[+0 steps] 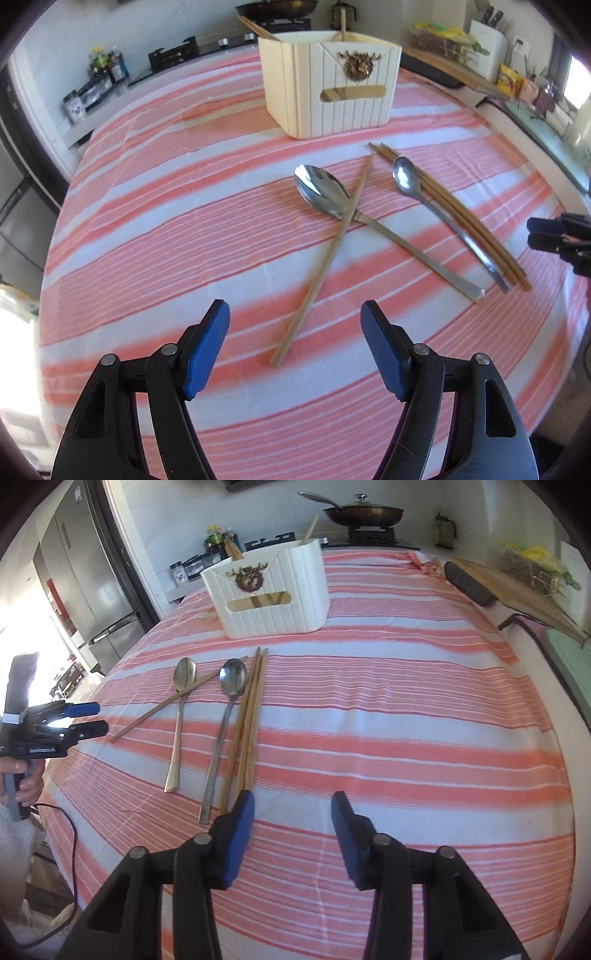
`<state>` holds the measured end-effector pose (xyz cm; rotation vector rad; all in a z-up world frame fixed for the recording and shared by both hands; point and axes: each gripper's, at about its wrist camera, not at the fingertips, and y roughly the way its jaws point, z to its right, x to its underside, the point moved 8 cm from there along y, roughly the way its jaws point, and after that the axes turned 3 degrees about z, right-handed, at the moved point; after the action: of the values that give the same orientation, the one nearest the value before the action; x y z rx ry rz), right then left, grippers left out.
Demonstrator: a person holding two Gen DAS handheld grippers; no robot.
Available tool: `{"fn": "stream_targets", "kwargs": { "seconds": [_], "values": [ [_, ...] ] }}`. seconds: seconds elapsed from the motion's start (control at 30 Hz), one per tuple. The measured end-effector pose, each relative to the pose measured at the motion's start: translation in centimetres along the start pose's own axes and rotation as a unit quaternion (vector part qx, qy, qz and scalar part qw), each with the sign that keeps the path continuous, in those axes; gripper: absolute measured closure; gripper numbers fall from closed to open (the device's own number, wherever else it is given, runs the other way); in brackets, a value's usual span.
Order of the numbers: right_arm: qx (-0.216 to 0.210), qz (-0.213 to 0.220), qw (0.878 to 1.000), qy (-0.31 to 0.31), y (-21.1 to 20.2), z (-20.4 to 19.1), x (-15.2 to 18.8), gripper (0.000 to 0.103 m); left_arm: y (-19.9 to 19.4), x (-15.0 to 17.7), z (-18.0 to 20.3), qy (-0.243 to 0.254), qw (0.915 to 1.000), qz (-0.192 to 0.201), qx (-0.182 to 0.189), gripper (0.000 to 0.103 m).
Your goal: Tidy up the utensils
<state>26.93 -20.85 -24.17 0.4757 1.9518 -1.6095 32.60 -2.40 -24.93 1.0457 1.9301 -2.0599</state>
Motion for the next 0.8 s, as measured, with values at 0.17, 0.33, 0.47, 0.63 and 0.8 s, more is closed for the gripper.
{"fn": "stream_targets", "kwargs": {
  "seconds": [0.17,0.33,0.47,0.63,0.8],
  "values": [
    [-0.036,-0.049,0.998,-0.015,4.0,-2.6,-1.5,0.088,3.1,-0.6,0.3,0.047,0.998,-0.036,-0.022,0.043],
    [-0.032,-0.072,0.997,-0.003,5.0,-2.6,-1.8,0.097,2.8,0.2,1.8,0.052,0.9973,-0.048,0.018,0.096],
    [-0.008,-0.066,0.998,0.012,4.3,-1.1,-1.2,0.097,1.7,1.7,1.6,0.006,0.9994,-0.034,-0.003,0.097],
    [0.051,-0.045,0.998,0.017,2.2,1.7,0.2,0.097,-1.7,5.9,0.4,-0.155,0.9876,-0.01,-0.019,0.098],
    [0.131,-0.025,0.991,0.007,-0.3,4.8,1.7,0.096,-4.4,9.1,-0.3,-0.231,0.9718,0.02,-0.045,0.098]
  ]
}}
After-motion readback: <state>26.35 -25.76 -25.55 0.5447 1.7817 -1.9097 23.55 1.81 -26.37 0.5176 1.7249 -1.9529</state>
